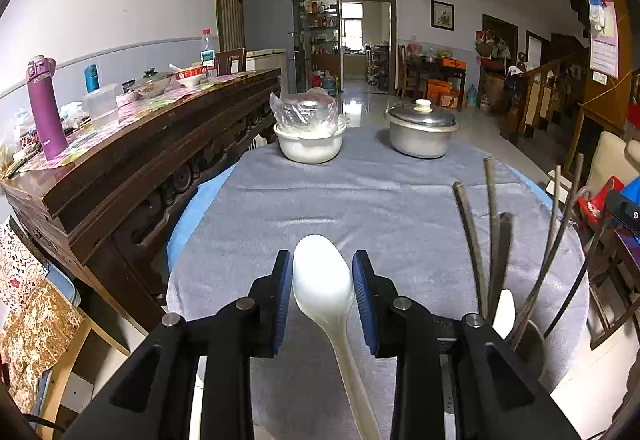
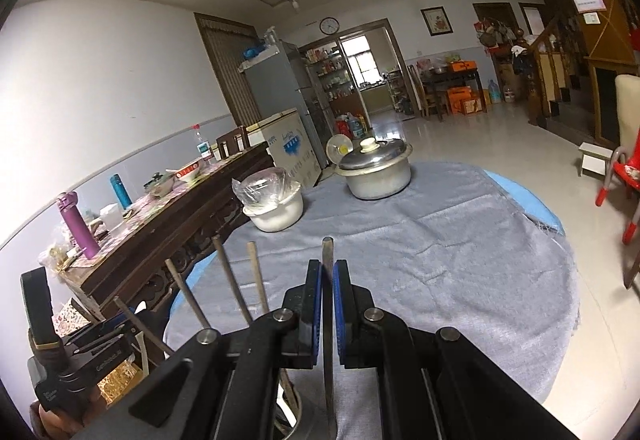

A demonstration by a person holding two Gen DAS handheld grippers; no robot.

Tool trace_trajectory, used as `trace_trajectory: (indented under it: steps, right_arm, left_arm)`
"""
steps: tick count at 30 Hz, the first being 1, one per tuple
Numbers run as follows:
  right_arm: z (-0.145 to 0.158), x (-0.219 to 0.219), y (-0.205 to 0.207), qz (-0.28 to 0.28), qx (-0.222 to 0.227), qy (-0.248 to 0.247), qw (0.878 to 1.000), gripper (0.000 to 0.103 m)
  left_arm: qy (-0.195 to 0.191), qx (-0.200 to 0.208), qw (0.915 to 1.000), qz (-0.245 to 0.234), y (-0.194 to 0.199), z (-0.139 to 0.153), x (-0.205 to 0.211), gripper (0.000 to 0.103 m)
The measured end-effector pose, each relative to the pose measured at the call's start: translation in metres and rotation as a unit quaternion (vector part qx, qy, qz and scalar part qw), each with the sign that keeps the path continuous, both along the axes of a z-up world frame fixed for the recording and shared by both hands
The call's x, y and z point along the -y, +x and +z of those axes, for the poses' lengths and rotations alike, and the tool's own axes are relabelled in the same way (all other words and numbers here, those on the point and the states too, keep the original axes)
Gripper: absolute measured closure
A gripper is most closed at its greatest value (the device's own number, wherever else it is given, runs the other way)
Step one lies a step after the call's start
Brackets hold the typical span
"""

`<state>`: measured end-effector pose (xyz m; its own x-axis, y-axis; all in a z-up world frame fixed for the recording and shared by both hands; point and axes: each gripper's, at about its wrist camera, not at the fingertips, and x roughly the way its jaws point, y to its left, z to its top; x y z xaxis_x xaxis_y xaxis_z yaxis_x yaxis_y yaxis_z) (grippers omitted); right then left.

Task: Organize utensils
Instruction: 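Lift the spoon and chopstick and carry them over the cup with both grippers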

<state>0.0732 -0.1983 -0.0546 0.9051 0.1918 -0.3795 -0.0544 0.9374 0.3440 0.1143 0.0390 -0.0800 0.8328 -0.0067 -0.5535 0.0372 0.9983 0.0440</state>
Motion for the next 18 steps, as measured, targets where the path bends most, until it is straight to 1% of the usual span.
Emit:
trace_trajectory:
  steps: [6, 18]
  right_arm:
    - [0.01, -0.002, -0.012, -0.003, 0.018, -0.001, 1.0, 0.097]
    - [0.024, -0.001, -0.03, -0.005, 0.041, 0.006, 0.999, 0.097]
  left_arm:
    - [0.0, 0.005, 1.0, -0.003, -0.008, 0.006, 0.005, 0.071]
    - [-0.001, 0.008, 0.9999, -0.011, -0.018, 0.013, 0.011, 0.071]
